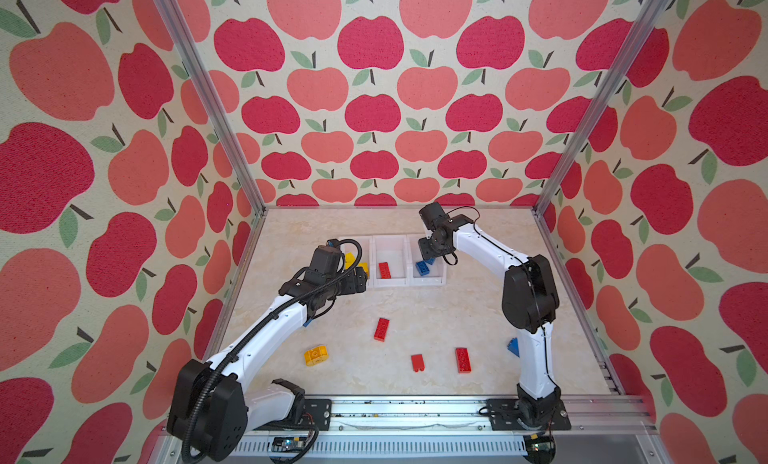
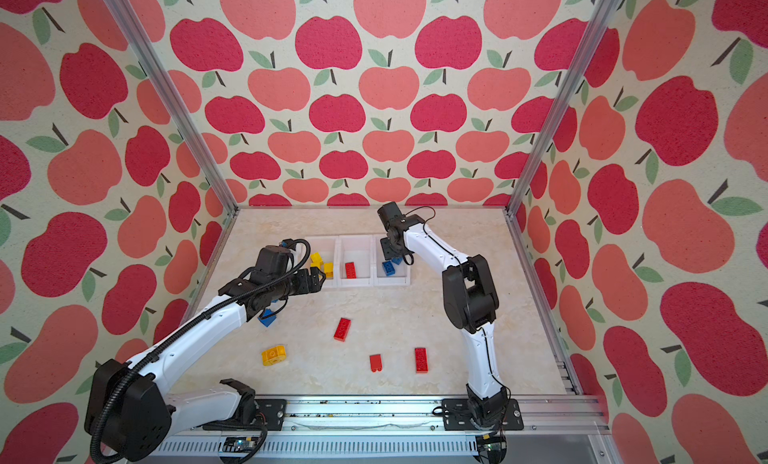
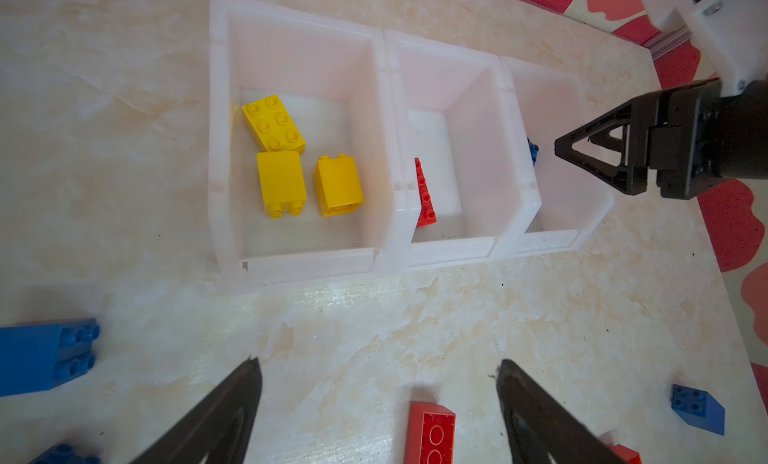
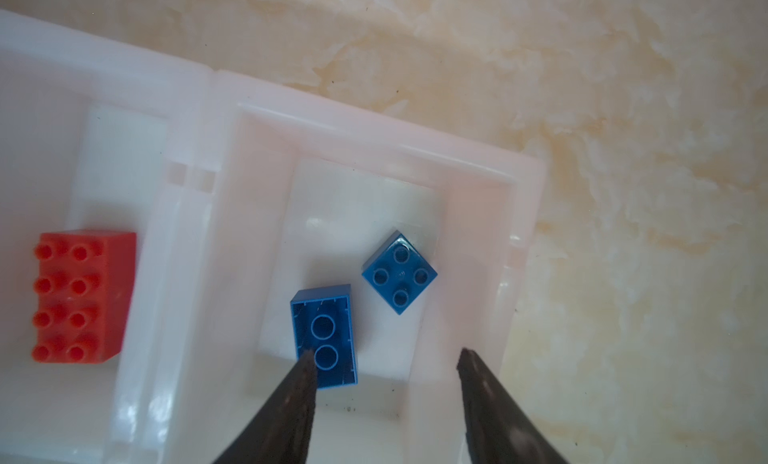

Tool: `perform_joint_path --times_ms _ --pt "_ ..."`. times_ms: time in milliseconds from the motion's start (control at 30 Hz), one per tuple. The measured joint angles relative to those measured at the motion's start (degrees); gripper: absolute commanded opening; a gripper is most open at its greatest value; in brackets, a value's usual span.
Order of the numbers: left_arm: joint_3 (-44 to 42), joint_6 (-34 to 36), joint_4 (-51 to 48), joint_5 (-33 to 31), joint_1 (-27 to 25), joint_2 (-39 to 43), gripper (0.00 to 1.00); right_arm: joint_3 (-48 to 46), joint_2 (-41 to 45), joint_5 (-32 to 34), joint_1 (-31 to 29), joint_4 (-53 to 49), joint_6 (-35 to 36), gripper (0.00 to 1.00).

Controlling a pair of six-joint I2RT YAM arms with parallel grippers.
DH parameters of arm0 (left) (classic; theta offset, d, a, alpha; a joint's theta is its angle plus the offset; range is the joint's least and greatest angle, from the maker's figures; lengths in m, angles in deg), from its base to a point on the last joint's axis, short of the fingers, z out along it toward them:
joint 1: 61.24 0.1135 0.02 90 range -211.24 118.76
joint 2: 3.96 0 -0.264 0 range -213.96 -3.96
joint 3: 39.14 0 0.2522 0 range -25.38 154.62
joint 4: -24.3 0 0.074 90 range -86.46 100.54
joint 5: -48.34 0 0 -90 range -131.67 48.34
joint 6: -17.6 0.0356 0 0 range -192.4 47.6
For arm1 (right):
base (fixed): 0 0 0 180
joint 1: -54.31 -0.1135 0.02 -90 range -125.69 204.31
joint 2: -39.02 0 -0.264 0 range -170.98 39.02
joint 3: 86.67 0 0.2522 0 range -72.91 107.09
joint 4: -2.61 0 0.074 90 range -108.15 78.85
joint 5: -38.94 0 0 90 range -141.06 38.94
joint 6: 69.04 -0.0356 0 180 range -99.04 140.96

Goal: Sort the legos into containers by color
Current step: 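Carry the blue brick into the compartment nearest the right arm and release, then grasp a red brick with the left gripper while the right gripper withdraws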

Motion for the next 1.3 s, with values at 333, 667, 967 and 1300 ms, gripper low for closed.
perform_joint_path --times_ms 333,667,967,1300 --pt "0.07 -1.2 -4.13 -1.11 -9.33 -4.52 0.88 -13.49 13.75 -2.47 -2.4 1.73 -3.39 0.64" --pt "2.99 -1.22 -9.86 -1.77 -15.02 -10.71 0.82 -31.71 29.53 -5.57 -2.84 2.6 -8.66 0.9" --pt "9.07 -0.98 -14.84 -3.63 -20.65 -21.57 0.76 -41.64 40.85 -6.14 -2.71 1.95 -12.81 0.93" --pt "12.41 -1.16 -18.18 -5.7 -23.06 -29.31 0.66 -44.44 45.53 -6.14 -0.74 1.42 -14.08 0.94"
